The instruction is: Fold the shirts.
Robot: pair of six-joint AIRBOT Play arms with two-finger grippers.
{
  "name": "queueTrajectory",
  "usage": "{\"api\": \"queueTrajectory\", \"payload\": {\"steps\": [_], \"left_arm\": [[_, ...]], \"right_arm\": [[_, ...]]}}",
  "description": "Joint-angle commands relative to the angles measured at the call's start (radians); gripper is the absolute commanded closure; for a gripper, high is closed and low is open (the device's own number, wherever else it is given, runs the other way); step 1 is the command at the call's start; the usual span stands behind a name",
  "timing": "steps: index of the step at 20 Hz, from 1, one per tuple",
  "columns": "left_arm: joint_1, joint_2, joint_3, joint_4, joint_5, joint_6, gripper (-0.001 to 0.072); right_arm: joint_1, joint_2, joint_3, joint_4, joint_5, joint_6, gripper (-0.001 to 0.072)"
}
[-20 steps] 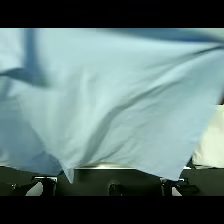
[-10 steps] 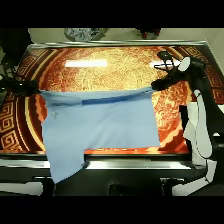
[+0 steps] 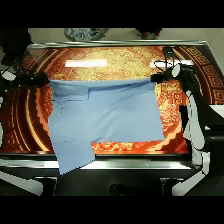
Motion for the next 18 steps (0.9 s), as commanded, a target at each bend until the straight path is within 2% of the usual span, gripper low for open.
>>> {"api": "queueTrajectory", "payload": {"steps": [1,3,5,7,9,11,15,16,17,18], "left_arm": [[-0.009,-0.001,0.011,0.005,-0.151,0.045,0.0675],[-0.002,0.039,0.011,0.117,-0.288,0.055,0.0676],[-0.001,0.066,0.010,0.225,-0.480,0.051,0.0676],[-0.001,0.077,-0.032,0.275,-0.561,-0.031,0.0676],[-0.002,0.073,-0.102,0.272,-0.617,-0.061,0.0676],[-0.016,0.072,-0.177,0.268,-0.663,-0.056,0.0676],[-0.027,0.070,-0.240,0.270,-0.635,-0.053,0.0675],[-0.022,0.071,-0.237,0.270,-0.632,-0.054,0.0641],[-0.014,0.072,-0.230,0.270,-0.639,-0.057,0.0436],[-0.003,0.077,-0.217,0.270,-0.657,-0.065,0.0244]], "right_arm": [[0.000,0.001,0.001,-0.041,0.098,0.009,0.0668],[0.000,0.038,0.001,-0.041,0.233,-0.092,0.0666],[0.000,0.063,0.001,-0.040,0.435,-0.179,0.0666],[0.000,0.057,-0.023,-0.046,0.605,-0.225,0.0667],[0.000,0.028,-0.073,-0.088,0.636,-0.257,0.0666],[0.000,-0.010,-0.075,-0.061,0.647,-0.254,0.0665],[0.001,-0.027,-0.075,0.012,0.617,-0.217,0.0665],[0.000,-0.026,-0.074,0.011,0.617,-0.218,0.0654],[0.000,-0.021,-0.072,0.000,0.627,-0.218,0.0514],[0.000,-0.008,-0.069,-0.023,0.658,-0.243,0.0341]]}}
